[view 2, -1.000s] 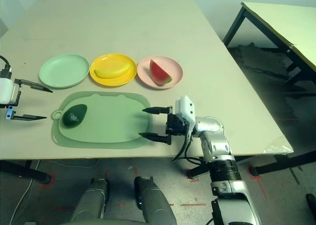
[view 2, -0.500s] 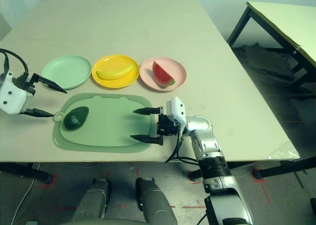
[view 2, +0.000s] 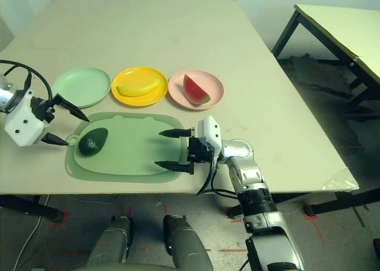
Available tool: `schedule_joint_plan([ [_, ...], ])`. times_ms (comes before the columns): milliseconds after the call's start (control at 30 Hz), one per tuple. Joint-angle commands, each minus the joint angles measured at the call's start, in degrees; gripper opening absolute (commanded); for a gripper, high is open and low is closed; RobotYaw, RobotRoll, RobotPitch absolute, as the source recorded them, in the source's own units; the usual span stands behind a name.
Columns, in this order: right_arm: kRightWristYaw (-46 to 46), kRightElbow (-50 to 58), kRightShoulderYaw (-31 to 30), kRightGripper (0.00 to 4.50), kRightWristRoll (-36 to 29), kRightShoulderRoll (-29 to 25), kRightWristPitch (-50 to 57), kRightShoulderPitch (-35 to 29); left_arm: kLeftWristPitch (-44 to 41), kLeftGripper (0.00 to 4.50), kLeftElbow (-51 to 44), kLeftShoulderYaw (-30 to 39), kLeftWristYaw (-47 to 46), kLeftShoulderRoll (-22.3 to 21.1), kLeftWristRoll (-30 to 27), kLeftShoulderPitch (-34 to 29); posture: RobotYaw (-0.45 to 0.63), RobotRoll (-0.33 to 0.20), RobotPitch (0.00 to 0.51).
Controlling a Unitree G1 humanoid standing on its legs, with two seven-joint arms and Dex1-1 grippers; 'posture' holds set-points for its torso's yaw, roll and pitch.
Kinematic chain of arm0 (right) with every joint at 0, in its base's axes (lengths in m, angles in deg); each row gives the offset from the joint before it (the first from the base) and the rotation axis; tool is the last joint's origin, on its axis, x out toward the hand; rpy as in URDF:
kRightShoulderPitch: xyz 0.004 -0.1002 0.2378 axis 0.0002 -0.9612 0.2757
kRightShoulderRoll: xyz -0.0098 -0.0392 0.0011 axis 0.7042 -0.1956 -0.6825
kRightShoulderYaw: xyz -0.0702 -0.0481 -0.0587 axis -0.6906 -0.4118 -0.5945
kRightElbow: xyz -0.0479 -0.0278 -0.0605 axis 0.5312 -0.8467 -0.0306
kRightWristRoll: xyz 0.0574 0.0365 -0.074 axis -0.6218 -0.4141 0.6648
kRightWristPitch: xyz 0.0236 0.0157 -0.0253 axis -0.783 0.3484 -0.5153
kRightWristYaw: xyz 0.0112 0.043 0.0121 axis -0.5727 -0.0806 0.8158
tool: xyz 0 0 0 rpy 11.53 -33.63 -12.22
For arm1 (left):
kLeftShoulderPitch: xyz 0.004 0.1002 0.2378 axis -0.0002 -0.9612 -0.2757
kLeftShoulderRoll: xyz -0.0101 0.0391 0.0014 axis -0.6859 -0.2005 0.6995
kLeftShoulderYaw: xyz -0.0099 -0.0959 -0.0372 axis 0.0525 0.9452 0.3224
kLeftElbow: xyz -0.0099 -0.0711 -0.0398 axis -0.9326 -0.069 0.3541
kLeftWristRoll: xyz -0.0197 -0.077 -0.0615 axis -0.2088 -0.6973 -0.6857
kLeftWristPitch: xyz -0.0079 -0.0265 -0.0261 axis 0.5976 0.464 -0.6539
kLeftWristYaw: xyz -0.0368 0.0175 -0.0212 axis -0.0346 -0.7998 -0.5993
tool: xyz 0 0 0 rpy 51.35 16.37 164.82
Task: Place the fruits into color-matched plates.
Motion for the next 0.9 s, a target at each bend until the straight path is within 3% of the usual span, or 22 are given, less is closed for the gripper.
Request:
schedule_joint_plan([
  [33,-0.44,1.57,-0.68,4.47,-0.39,-0.55,0.67,-0.98,1.20,4.50,1.19,-1.20,0.66,0.69,1.04,0.68,-0.05,0.000,0.136],
  [467,-1.83,2.74,-0.75,4.47,-0.50,-0.60,1.53,-0.78,2.28,4.50,6.04,1.51,0.66,5.56,5.24,0.55,-0.07,0.000,0.138],
  [900,-2.55,3.12,-1.06,4.47,-0.29,-0.88,1.37,-1.37,2.02,4.50,6.65,2.59,0.66,7.12,5.83,-0.74,-0.08,0.000,0.139],
])
